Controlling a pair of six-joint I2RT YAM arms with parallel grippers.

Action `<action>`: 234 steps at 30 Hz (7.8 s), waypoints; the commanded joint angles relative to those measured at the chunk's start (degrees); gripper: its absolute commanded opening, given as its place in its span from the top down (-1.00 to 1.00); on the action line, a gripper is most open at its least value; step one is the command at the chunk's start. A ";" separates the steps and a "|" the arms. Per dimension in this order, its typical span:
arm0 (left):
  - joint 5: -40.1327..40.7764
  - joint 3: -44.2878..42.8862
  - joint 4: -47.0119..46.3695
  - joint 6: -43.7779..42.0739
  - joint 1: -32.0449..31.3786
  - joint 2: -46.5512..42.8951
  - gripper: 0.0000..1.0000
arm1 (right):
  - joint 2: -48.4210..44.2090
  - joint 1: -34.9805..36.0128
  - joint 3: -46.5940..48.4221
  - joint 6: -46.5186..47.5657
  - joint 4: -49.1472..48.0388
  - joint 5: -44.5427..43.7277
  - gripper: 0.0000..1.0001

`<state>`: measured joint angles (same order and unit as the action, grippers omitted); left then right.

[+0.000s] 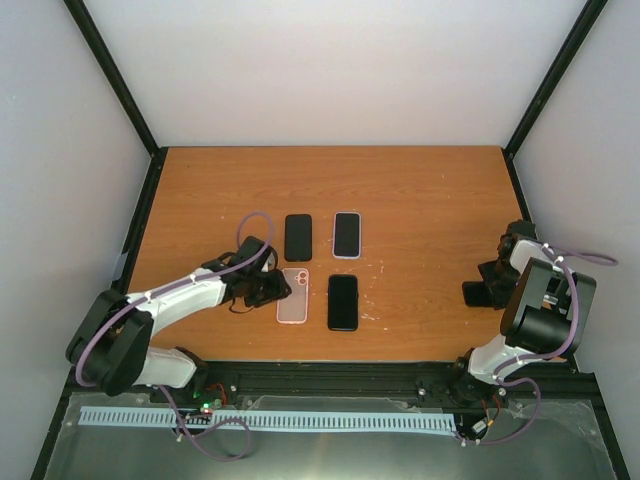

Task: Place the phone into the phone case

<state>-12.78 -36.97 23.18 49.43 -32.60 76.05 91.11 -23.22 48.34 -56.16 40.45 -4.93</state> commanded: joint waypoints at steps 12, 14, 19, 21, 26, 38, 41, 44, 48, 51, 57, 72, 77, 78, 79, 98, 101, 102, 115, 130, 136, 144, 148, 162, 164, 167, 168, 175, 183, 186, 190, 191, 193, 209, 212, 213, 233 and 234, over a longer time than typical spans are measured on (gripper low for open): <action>-2.45 2.16 -6.93 -1.98 0.48 5.95 0.13 | -2.07 10.30 -6.51 6.47 -5.93 3.38 -0.39; -6.69 3.61 -9.64 -1.08 0.51 5.70 0.13 | -2.49 13.31 -7.14 5.98 -6.46 2.79 -0.39; -13.69 5.90 -15.35 1.52 0.49 4.05 0.13 | -2.59 22.46 -7.17 4.79 -7.07 2.55 -0.38; -14.84 5.90 -16.29 1.91 0.52 2.73 0.11 | -2.88 25.72 -6.71 4.43 -7.13 2.56 -0.38; -14.07 5.13 -15.77 1.77 0.71 0.15 -0.03 | -4.65 32.70 -5.89 3.84 -7.08 1.91 -0.38; -18.98 6.21 -15.58 -1.75 14.02 -4.38 -0.15 | -11.22 47.64 -4.88 6.32 -10.45 4.24 -0.33; -19.98 6.95 -15.60 -2.41 16.65 -5.11 -0.16 | -11.41 50.81 -4.30 4.52 -9.38 1.88 -0.31; -19.85 7.18 -15.24 -3.19 17.39 -4.89 -0.16 | -9.47 50.71 -1.37 -2.14 -2.19 -3.86 -0.51; -20.60 7.44 -14.84 -3.99 17.41 -5.01 -0.19 | -8.13 47.36 0.78 -5.58 0.31 -4.58 -0.80; -19.88 6.99 -12.63 -5.15 17.39 -5.89 -0.26 | -7.85 42.69 0.59 -7.63 0.93 -4.85 -0.98; -19.57 7.01 -10.80 -5.98 17.39 -7.37 -0.54 | -4.78 33.88 2.19 -9.04 1.10 -0.27 -1.00; -21.02 7.86 -11.41 -6.07 17.39 -7.64 -0.60 | 6.03 31.13 7.46 -15.80 1.79 2.49 -0.95; -21.02 8.30 -11.62 -5.76 17.39 -7.98 -0.60 | 10.19 31.05 9.15 -16.81 3.36 3.39 -0.92; -21.10 8.38 -11.70 -5.68 17.39 -7.94 -0.60 | 10.75 31.05 9.35 -17.07 3.89 3.26 -0.91; -21.19 8.47 -11.79 -5.66 17.39 -7.89 -0.60 | 11.22 31.05 9.31 -17.27 4.12 2.93 -0.89; -18.68 7.00 -7.76 -6.80 17.39 -9.89 -0.60 | 9.90 31.07 6.58 -8.25 1.75 0.07 -0.40; -17.90 7.01 -7.79 -6.51 17.39 -10.60 -0.60 | 7.19 31.12 4.09 -6.29 0.40 0.31 -0.31; -17.96 7.00 -8.06 -6.39 17.39 -10.47 -0.60 | 6.36 31.13 2.95 -5.51 -0.35 1.03 -0.30; -21.89 7.25 -12.27 -5.73 17.61 -8.57 -0.60 | -8.80 42.24 0.26 9.23 -8.27 8.12 -0.20; -29.90 11.66 -15.38 -5.30 27.10 -12.22 -0.59 | -4.52 61.69 2.56 21.96 -28.48 24.50 -0.18; -32.21 12.91 -15.05 -6.10 30.59 -13.17 -0.58 | 0.83 67.56 5.11 26.10 -36.21 29.55 -0.13; -32.29 13.73 -15.40 -5.82 30.80 -13.61 -0.58 | 7.69 71.21 11.19 28.54 -36.49 31.41 -0.13; -32.57 14.30 -15.76 -5.92 30.80 -13.37 -0.58 | 10.40 71.62 13.13 29.13 -36.74 31.98 -0.13; -34.41 15.00 -16.91 -6.81 30.75 -12.72 -0.47 | 14.94 72.53 11.66 30.13 -35.64 29.15 -0.14; -34.91 15.06 -17.20 -6.97 30.75 -12.52 -0.42 | 14.45 72.53 10.75 29.17 -35.58 27.81 -0.17; -35.46 15.41 -18.05 -6.54 30.75 -12.51 -0.35 | 14.44 72.52 10.35 28.06 -34.85 27.04 -0.21; -35.66 15.55 -18.34 -6.28 30.75 -12.50 -0.34 | 14.52 72.53 10.10 27.13 -34.67 26.69 -0.21; -36.56 16.34 -20.80 -4.50 30.08 -12.65 -0.29 | 12.71 72.61 6.01 17.48 -35.60 24.62 -0.19; -37.38 15.89 -22.79 -3.55 28.54 -10.55 -0.26 | 10.32 73.34 1.69 11.94 -39.31 21.36 -0.20; -36.77 15.80 -23.22 -2.83 27.78 -10.33 -0.26 | 10.62 73.81 1.79 12.49 -38.69 21.99 -0.23; -35.66 15.72 -23.41 -2.33 26.71 -10.09 -0.25 | 10.84 74.22 1.99 12.39 -38.77 24.00 -0.35; -35.46 15.64 -23.42 -2.32 26.52 -9.99 -0.25 | 10.98 74.41 2.33 12.30 -38.67 24.59 -0.35; -35.03 15.38 -23.28 -2.23 26.17 -9.55 -0.25 | 11.69 74.83 3.13 12.17 -37.97 25.50 -0.34; -33.42 13.23 -24.63 -1.95 23.64 -4.99 -0.22 | 12.21 75.17 6.20 10.32 -32.26 23.02 -0.70; -33.43 13.27 -25.24 -2.01 23.60 -3.90 -0.22 | 11.75 75.13 6.85 10.75 -31.82 23.19 -0.78; -33.45 13.32 -25.34 -2.11 23.55 -3.63 -0.21 | 11.48 75.12 7.01 11.13 -31.86 23.28 -0.78; -30.73 15.23 -34.32 4.54 18.10 2.88 0.15 | 8.21 71.57 6.46 18.22 -29.82 15.97 0.10; -30.47 14.93 -34.29 4.39 17.80 3.38 0.17 | 8.74 71.49 6.42 18.24 -30.15 16.02 0.10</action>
<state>-44.36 -20.62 -8.10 52.88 -13.65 77.93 99.63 48.80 54.89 -39.27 10.15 13.17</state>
